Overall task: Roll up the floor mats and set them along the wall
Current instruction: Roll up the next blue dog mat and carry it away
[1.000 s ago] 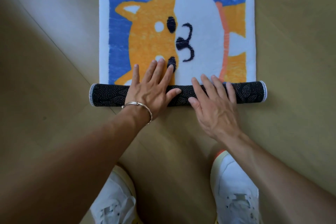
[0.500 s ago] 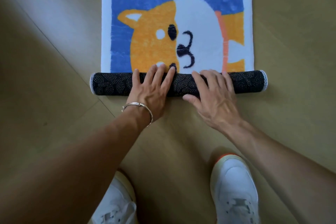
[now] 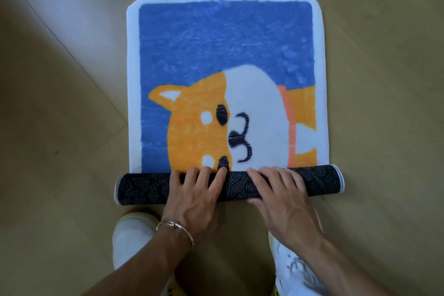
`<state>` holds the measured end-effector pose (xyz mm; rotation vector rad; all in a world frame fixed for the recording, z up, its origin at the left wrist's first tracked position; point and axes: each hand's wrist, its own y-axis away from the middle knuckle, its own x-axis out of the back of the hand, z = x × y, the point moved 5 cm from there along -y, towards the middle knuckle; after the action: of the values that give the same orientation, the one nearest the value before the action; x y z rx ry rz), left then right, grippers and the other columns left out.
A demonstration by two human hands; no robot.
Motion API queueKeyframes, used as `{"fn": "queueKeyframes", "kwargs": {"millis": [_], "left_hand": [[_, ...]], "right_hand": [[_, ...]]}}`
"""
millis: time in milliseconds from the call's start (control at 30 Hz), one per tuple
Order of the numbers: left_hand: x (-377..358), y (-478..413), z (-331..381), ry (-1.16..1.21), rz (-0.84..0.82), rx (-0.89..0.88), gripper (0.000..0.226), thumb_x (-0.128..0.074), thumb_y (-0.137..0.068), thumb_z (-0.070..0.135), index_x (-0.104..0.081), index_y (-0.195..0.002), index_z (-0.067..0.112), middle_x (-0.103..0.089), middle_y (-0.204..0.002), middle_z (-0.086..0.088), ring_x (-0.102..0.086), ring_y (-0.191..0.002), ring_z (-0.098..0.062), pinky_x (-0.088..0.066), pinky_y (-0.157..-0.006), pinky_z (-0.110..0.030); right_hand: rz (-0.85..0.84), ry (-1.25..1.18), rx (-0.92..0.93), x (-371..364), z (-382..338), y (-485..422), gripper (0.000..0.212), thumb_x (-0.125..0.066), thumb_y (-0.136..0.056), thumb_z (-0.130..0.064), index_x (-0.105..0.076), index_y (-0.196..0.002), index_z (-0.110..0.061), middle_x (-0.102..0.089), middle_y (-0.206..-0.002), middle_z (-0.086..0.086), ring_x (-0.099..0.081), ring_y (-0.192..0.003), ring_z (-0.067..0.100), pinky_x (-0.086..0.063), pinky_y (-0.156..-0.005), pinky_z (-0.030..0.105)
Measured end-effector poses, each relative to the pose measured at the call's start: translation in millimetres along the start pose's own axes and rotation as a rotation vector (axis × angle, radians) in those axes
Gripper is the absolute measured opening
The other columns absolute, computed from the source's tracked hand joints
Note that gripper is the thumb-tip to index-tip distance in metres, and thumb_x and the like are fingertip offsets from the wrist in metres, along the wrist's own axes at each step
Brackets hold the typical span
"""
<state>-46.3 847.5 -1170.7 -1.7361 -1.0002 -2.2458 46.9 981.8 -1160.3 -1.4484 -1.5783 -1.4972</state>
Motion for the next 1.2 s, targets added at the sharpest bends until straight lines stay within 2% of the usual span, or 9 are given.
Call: {"fn": "queueKeyframes", "kwargs": {"millis": [233,300,400,500,667,833,967,1033,1200], "left_hand": [[10,-8,-5,0.069,-0.03,0.009,0.071,-0.042,-0.063,0.04,-0.044,-0.13,0.014,-0.06,-0.097,-0.006,-0.056,-0.077,-0.027,-0.045,-0.067,-0.044],[10,-7,-4,0.068,-0.034,-0.006,0.076,-0.04,-0.064,0.036,-0.04,-0.137,0.014,-0.056,-0.109,-0.009,-0.055,-0.089,-0.028,-0.044,-0.077,-0.05],[9,-4,-3,0.011,-0.025,-0.043,0.081,-0.037,-0.066,0.032,-0.027,-0.145,0.015,-0.043,-0.133,-0.013,-0.043,-0.12,-0.032,-0.026,-0.097,-0.066],[9,5,-1,0.006,-0.011,-0.038,0.073,-0.038,-0.078,0.037,-0.024,-0.146,0.016,-0.037,-0.146,-0.014,-0.033,-0.134,-0.033,-0.019,-0.103,-0.066],[10,-9,-9,0.028,-0.025,0.033,0.067,-0.027,-0.09,0.054,-0.023,-0.145,0.016,-0.036,-0.148,-0.012,-0.032,-0.138,-0.03,-0.018,-0.107,-0.062],[24,-54,-31,-0.025,-0.051,0.053,0.072,-0.002,-0.094,0.058,-0.028,-0.146,0.015,-0.033,-0.151,-0.01,-0.032,-0.139,-0.029,-0.02,-0.108,-0.062],[36,-78,-40,-0.059,-0.082,0.068,0.083,0.017,-0.082,0.063,-0.004,-0.151,0.022,-0.004,-0.159,-0.003,-0.002,-0.146,-0.021,0.0,-0.113,-0.057],[41,-80,-42,-0.04,-0.059,0.125,0.083,0.014,-0.08,0.061,0.0,-0.151,0.021,0.003,-0.159,-0.003,0.004,-0.146,-0.021,0.005,-0.112,-0.056],[46,-66,-27,-0.052,0.136,0.091,0.071,-0.022,-0.092,0.054,-0.028,-0.145,0.008,-0.029,-0.152,-0.015,-0.028,-0.14,-0.033,-0.017,-0.106,-0.065]], "right_hand": [[0.033,0.035,-0.04,2,-8,-8,0.054,-0.036,-0.092,-0.049,-0.054,-0.131,-0.016,-0.058,-0.126,0.009,-0.051,-0.122,0.032,-0.026,-0.105,0.049],[0.012,0.057,-0.024,-2,-7,-12,0.054,-0.033,-0.094,-0.05,-0.05,-0.135,-0.019,-0.056,-0.131,0.011,-0.05,-0.124,0.033,-0.027,-0.104,0.048],[0.026,0.07,-0.005,-1,-1,-22,0.054,-0.029,-0.095,-0.051,-0.045,-0.139,-0.022,-0.051,-0.138,0.012,-0.046,-0.128,0.035,-0.025,-0.106,0.048],[0.052,0.064,-0.012,4,4,-38,0.056,-0.029,-0.095,-0.051,-0.045,-0.141,-0.022,-0.047,-0.143,0.014,-0.041,-0.133,0.035,-0.021,-0.108,0.047],[0.091,0.091,-0.007,13,6,-58,0.06,-0.03,-0.094,-0.052,-0.048,-0.139,-0.016,-0.049,-0.141,0.015,-0.042,-0.133,0.034,-0.021,-0.109,0.047],[0.284,-0.001,-0.153,36,-2,-53,0.056,-0.035,-0.095,-0.043,-0.046,-0.139,-0.009,-0.05,-0.139,0.015,-0.041,-0.132,0.035,-0.022,-0.112,0.054],[0.237,0.025,-0.149,28,-6,-44,0.056,-0.032,-0.096,-0.044,-0.043,-0.142,-0.014,-0.045,-0.143,0.015,-0.037,-0.135,0.036,-0.016,-0.111,0.051],[0.183,0.063,-0.138,27,0,-57,0.056,-0.028,-0.097,-0.047,-0.044,-0.141,-0.017,-0.046,-0.143,0.013,-0.039,-0.134,0.035,-0.018,-0.11,0.05],[0.067,0.048,-0.162,34,10,-99,0.063,-0.016,-0.094,-0.053,-0.044,-0.142,-0.022,-0.045,-0.145,0.007,-0.035,-0.137,0.031,-0.016,-0.114,0.047]]}}
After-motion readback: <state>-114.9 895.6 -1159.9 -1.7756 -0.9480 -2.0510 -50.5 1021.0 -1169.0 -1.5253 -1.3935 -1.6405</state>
